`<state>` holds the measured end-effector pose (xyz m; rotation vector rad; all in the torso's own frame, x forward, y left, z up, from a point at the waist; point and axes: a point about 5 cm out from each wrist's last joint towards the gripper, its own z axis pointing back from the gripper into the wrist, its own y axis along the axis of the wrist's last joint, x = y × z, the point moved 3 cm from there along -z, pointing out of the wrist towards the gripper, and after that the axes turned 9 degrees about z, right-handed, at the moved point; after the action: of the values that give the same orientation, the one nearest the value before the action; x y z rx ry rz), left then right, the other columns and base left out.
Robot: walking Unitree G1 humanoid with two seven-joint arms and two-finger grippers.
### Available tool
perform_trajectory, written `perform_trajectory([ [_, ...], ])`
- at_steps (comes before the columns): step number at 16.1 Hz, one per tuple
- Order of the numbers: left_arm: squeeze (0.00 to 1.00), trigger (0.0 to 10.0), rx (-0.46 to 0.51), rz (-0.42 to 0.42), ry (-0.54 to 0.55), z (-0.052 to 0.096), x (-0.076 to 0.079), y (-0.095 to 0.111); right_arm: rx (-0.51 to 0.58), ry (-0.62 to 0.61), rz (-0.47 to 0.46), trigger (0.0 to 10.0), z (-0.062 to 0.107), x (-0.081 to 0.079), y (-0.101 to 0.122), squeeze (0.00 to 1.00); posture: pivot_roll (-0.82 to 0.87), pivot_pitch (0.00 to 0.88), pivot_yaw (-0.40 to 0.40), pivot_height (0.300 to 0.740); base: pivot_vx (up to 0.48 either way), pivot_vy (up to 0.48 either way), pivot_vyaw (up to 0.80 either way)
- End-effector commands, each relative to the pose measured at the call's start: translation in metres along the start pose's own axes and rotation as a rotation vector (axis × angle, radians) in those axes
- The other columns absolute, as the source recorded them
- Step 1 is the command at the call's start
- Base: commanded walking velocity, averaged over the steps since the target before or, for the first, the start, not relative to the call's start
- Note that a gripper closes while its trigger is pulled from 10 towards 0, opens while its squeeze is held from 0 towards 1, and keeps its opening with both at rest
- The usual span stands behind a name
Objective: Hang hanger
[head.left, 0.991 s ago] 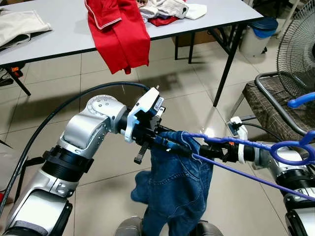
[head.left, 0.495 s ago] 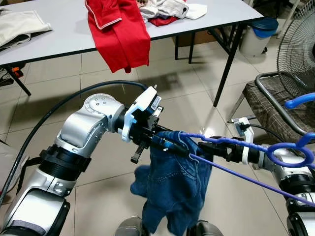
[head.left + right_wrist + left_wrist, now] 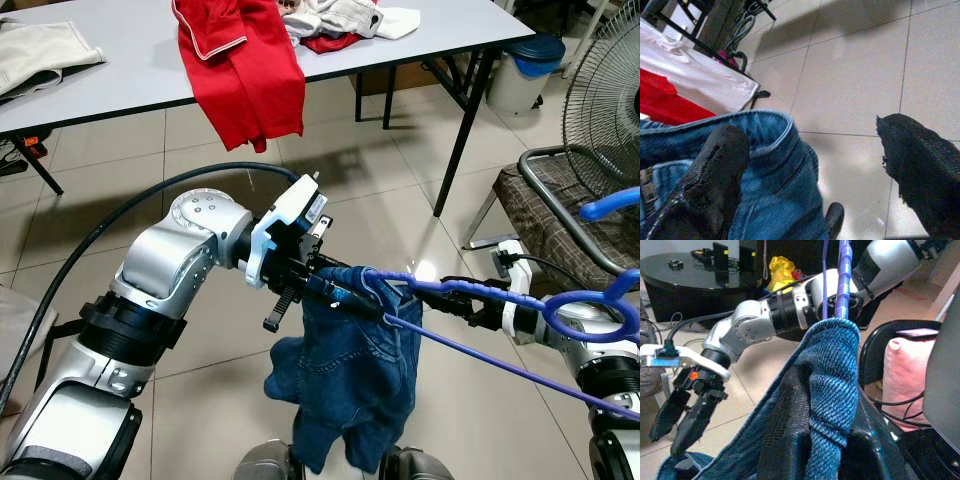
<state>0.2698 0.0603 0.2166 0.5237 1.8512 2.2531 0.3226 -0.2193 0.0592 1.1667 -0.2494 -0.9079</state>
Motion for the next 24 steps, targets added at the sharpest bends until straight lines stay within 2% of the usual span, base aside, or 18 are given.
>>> perform_trajectory([
  [1, 0.0, 0.0, -0.014, -0.048, -0.025, 0.001, 0.005, 0.011, 0.001, -0.009, 0.012, 10.0, -0.002, 0.001, 0.005, 0.0, 0.05, 0.152, 0.081, 0.74, 0.0, 0.0, 0.0],
  [5, 0.0, 0.0, -0.03, -0.053, -0.045, 0.0, 0.008, 0.011, -0.054, 0.026, 0.028, 10.0, -0.005, -0.001, 0.004, 0.0, 0.05, 0.156, 0.077, 0.74, 0.0, 0.0, 0.0],
  [7, 0.0, 0.0, -0.033, -0.06, -0.064, -0.003, 0.009, 0.013, -0.152, 0.065, 0.045, 10.0, -0.007, -0.005, -0.009, 0.0, 0.05, 0.16, 0.075, 0.74, 0.0, 0.0, 0.0],
  [12, 0.0, 0.0, -0.037, -0.067, -0.072, -0.003, 0.01, 0.014, -0.222, 0.099, 0.045, 10.0, -0.005, -0.008, -0.023, 0.0, 0.06, 0.16, 0.073, 0.74, 0.0, 0.0, 0.0],
  [13, 0.0, 0.0, -0.037, -0.069, -0.071, -0.003, 0.01, 0.014, -0.23, 0.119, 0.035, 9.4, -0.003, -0.01, -0.027, 0.0, 0.06, 0.159, 0.072, 0.74, 0.0, 0.0, 0.0],
  [14, 0.0, 0.0, -0.038, -0.07, -0.071, -0.003, 0.01, 0.014, -0.233, 0.127, 0.031, 9.4, -0.003, -0.011, -0.029, 0.0, 0.06, 0.159, 0.072, 0.74, 0.0, 0.0, 0.0],
  [15, 0.0, 0.0, -0.036, -0.073, -0.068, -0.003, 0.01, 0.015, -0.244, 0.161, 0.027, 5.7, -0.003, -0.015, -0.035, 0.0, 0.06, 0.159, 0.072, 0.74, 0.0, 0.0, 0.0],
  [16, 0.0, 0.0, -0.034, -0.078, -0.061, -0.003, 0.009, 0.016, -0.258, 0.184, 0.025, 5.1, -0.002, -0.019, -0.041, 0.0, 0.06, 0.158, 0.073, 0.74, 0.0, 0.0, 0.0],
  [18, 0.0, 0.0, -0.031, -0.085, -0.05, -0.002, 0.007, 0.017, -0.271, 0.202, 0.021, 4.9, -0.001, -0.021, -0.047, 0.0, 0.06, 0.157, 0.074, 0.74, 0.0, 0.0, 0.0],
  [23, 0.0, 0.0, -0.024, -0.1, -0.033, -0.001, 0.004, 0.019, -0.284, 0.224, -0.016, 2.7, 0.002, -0.029, -0.063, 0.0, 0.05, 0.149, 0.076, 0.74, 0.0, 0.0, 0.0],
  [24, 0.0, 0.0, -0.022, -0.103, -0.033, -0.001, 0.004, 0.02, -0.28, 0.226, -0.031, 1.7, 0.001, -0.032, -0.068, 0.0, 0.05, 0.148, 0.076, 0.74, 0.0, 0.0, 0.0],
])
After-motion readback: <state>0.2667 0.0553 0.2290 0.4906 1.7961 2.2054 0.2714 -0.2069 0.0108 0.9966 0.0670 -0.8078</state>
